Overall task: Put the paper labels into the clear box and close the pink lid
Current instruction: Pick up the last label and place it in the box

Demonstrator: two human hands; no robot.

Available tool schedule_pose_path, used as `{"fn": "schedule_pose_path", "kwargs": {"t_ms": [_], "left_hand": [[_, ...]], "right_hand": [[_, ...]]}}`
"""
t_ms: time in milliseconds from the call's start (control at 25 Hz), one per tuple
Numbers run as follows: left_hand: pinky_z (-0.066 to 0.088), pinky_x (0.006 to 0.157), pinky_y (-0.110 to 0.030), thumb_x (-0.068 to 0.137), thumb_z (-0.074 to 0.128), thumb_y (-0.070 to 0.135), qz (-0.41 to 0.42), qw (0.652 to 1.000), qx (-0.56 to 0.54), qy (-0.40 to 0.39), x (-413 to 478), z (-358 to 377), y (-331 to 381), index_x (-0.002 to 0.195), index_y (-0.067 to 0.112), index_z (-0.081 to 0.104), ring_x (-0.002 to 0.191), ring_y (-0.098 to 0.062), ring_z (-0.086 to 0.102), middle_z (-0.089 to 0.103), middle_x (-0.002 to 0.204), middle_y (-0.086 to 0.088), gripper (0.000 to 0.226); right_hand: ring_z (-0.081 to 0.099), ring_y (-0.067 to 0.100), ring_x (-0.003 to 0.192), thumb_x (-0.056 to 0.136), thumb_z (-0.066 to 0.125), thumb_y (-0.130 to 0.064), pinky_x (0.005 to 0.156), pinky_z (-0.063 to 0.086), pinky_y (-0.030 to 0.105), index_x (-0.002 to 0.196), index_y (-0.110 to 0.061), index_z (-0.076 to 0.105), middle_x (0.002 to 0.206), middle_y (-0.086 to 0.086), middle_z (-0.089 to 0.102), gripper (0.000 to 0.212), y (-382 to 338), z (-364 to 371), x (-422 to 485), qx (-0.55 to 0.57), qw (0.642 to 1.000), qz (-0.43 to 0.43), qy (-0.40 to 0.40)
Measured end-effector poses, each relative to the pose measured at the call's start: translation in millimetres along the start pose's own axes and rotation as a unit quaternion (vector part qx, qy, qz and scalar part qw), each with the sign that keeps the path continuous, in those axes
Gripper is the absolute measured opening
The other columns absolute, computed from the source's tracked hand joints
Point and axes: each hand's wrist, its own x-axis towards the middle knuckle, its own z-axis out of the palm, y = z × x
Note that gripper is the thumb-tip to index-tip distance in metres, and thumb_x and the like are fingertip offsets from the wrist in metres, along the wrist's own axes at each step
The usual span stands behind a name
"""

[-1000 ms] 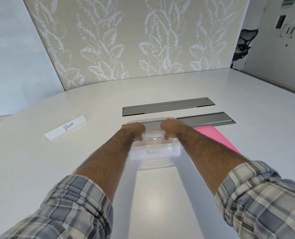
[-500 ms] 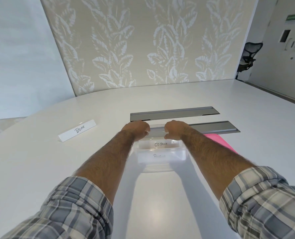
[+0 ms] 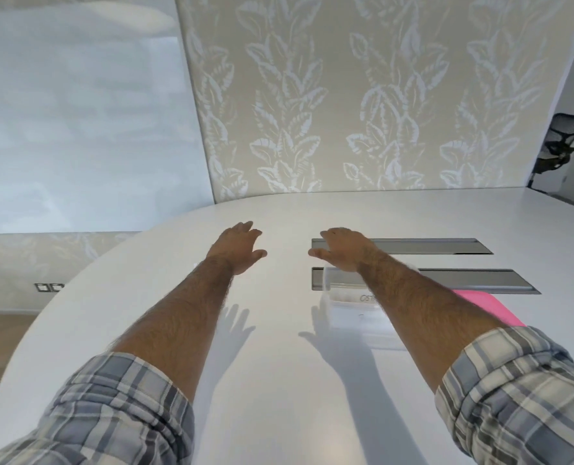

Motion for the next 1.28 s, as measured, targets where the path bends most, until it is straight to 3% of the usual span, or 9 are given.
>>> {"fn": "schedule_pose_path", "kwargs": {"t_ms": [200,680,1000,1280], "left_hand": [[0.011,0.124,-0.041,0.099,0.048,0.051,-0.052,0.998,0.036,-0.013,-28,-16,-74,0.157,0.021,0.027,0.154,-0.025,0.009,0.009,0.168,-0.006,0.068],[0.015,0.121,-0.041,0.102,0.045,0.043,-0.056,0.997,0.004,-0.044,-2,8,-191,0.158,0.023,0.024,0.155,-0.020,0.008,0.013,0.168,0.000,0.062],[0.038,0.105,-0.042,0.100,0.047,0.045,-0.062,0.992,-0.053,-0.100,53,65,-230,0.149,0.026,0.043,0.141,-0.019,0.038,0.038,0.156,0.009,0.052],[0.044,0.090,-0.040,0.099,0.052,0.038,-0.067,0.992,-0.033,-0.097,96,117,-249,0.139,0.016,0.048,0.126,-0.027,0.051,0.054,0.139,-0.004,0.046]], "right_hand": [[0.031,0.025,0.140,0.095,0.029,-0.067,0.112,0.030,0.048,0.147,-0.013,0.032,0.149,0.006,0.040,0.075,-65,-7,28,-0.013,0.998,-0.059,0.025],[0.020,0.024,0.149,0.097,0.024,-0.066,0.118,0.022,0.048,0.152,-0.014,0.025,0.159,0.008,0.028,0.077,-154,2,131,-0.033,0.998,-0.048,0.012],[0.036,0.026,0.140,0.100,0.039,-0.045,0.111,0.033,0.046,0.144,-0.012,0.038,0.149,0.009,0.043,0.055,-157,45,207,-0.058,0.998,-0.031,0.005],[0.043,0.023,0.136,0.095,0.054,-0.027,0.111,0.035,0.038,0.143,-0.016,0.046,0.146,0.004,0.049,0.050,-158,109,250,-0.069,0.996,-0.037,-0.041]]}}
